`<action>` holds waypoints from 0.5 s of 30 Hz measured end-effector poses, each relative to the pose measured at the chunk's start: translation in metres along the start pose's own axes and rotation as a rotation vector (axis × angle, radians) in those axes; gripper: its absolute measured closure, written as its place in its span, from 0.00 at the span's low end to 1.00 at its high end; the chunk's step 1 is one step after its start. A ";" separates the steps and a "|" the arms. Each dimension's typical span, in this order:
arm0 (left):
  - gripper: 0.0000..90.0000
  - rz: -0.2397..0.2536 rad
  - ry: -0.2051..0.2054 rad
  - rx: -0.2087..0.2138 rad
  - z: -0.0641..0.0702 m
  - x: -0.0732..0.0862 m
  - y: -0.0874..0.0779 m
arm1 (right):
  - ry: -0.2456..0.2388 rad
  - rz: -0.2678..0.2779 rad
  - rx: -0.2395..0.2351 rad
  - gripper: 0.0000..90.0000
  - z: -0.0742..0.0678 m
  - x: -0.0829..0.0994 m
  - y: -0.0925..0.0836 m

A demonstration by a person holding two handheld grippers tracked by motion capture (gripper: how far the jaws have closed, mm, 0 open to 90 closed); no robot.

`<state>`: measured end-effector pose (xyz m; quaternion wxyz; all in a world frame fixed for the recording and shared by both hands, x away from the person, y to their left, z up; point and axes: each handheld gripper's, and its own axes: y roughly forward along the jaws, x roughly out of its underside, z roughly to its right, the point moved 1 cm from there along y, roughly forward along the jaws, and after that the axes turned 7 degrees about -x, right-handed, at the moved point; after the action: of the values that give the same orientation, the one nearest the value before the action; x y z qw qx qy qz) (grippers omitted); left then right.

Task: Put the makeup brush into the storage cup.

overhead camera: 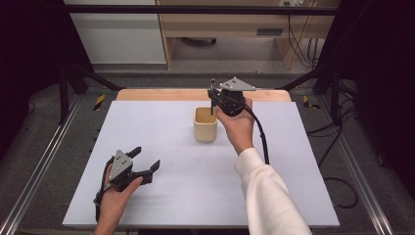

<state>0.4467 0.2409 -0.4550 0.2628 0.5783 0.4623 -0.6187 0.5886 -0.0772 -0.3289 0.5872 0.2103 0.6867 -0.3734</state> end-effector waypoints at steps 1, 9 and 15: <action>0.17 0.001 0.001 0.000 0.000 0.000 0.000 | 0.005 0.000 -0.002 0.92 -0.001 0.000 0.001; 0.17 0.002 -0.003 -0.002 0.000 0.000 0.000 | -0.003 -0.002 -0.008 0.92 -0.003 0.003 0.004; 0.17 0.002 -0.001 -0.002 0.000 0.000 0.000 | 0.002 -0.007 -0.009 0.92 -0.003 0.006 0.005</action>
<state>0.4466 0.2414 -0.4548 0.2643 0.5781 0.4621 -0.6184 0.5890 -0.0728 -0.3355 0.5861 0.2058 0.6898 -0.3719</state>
